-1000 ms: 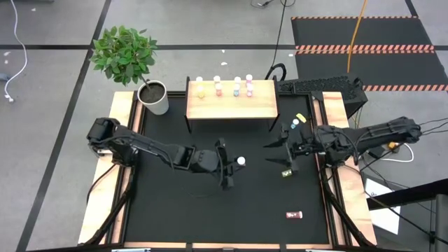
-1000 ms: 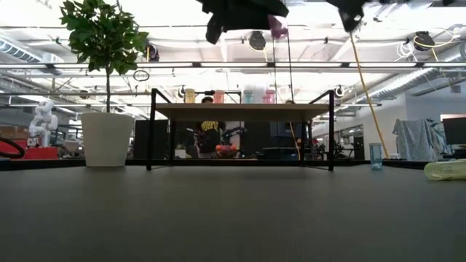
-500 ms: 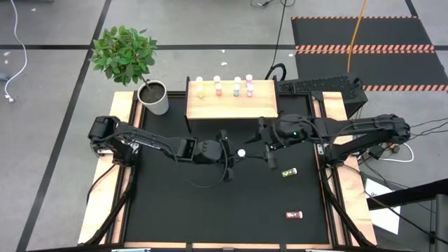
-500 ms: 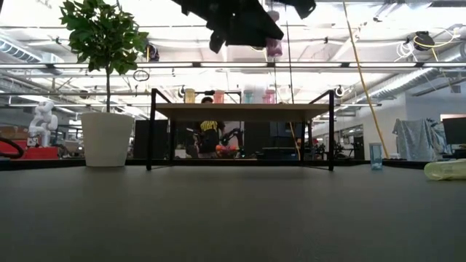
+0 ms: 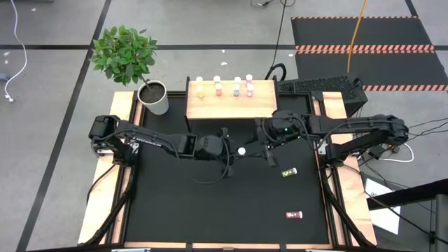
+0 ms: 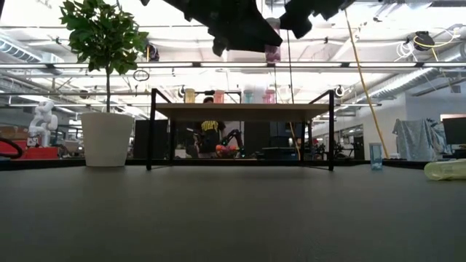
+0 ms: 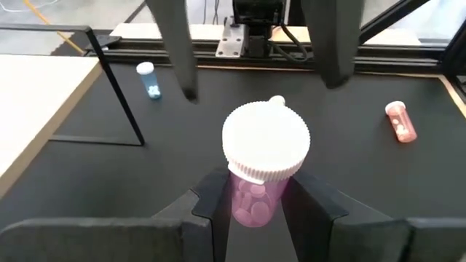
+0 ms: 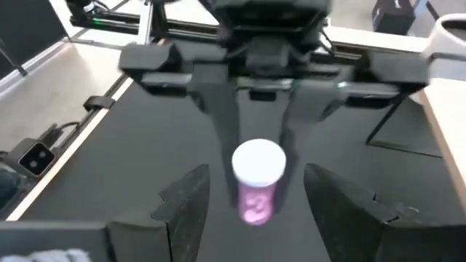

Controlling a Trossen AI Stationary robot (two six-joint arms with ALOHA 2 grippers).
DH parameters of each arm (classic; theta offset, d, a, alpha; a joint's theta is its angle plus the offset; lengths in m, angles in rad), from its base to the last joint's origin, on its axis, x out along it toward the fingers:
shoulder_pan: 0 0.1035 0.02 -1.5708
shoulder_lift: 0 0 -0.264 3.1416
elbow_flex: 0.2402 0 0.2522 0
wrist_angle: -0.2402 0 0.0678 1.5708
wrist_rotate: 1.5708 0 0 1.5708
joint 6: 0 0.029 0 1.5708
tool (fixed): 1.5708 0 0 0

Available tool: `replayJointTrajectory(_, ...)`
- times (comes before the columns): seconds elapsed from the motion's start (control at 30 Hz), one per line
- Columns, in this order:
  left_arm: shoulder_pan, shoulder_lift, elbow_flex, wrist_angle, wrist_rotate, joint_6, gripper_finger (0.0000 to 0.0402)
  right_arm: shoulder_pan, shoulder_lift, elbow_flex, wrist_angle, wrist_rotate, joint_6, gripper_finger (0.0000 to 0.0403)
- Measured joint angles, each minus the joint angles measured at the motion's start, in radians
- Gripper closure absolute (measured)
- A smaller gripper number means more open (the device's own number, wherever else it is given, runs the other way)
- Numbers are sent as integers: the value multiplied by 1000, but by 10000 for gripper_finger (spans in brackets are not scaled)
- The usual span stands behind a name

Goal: Pick and place medicine bottles onto shelf by color
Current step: Put the pink pill bottle on the shelf aligned with the other pink pill bottles

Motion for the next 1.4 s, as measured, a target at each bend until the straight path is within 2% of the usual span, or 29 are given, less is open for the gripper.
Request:
replayJointTrajectory(0.13,9,0,0,-38,17,6,293,0,0,-39,22,0,-3,183)
replayJointTrajectory(0.33,16,0,0,-81,17,10,293,0,-4,-81,147,0,-4,183)
replayJointTrajectory(0.57,17,0,0,-80,17,37,293,2,89,-84,248,-7,-27,183)
replayJointTrajectory(0.83,18,0,0,-81,20,37,293,9,112,-84,254,-21,12,187)
replayJointTrajectory(1.2,16,1,0,-79,24,-4,293,8,112,-84,227,-18,59,283)
replayJointTrajectory(1.33,16,1,0,-79,22,-40,292,6,112,-84,225,-16,81,299)
replayJointTrajectory(1.4,16,1,0,-80,18,-105,282,6,112,-84,225,3,83,297)
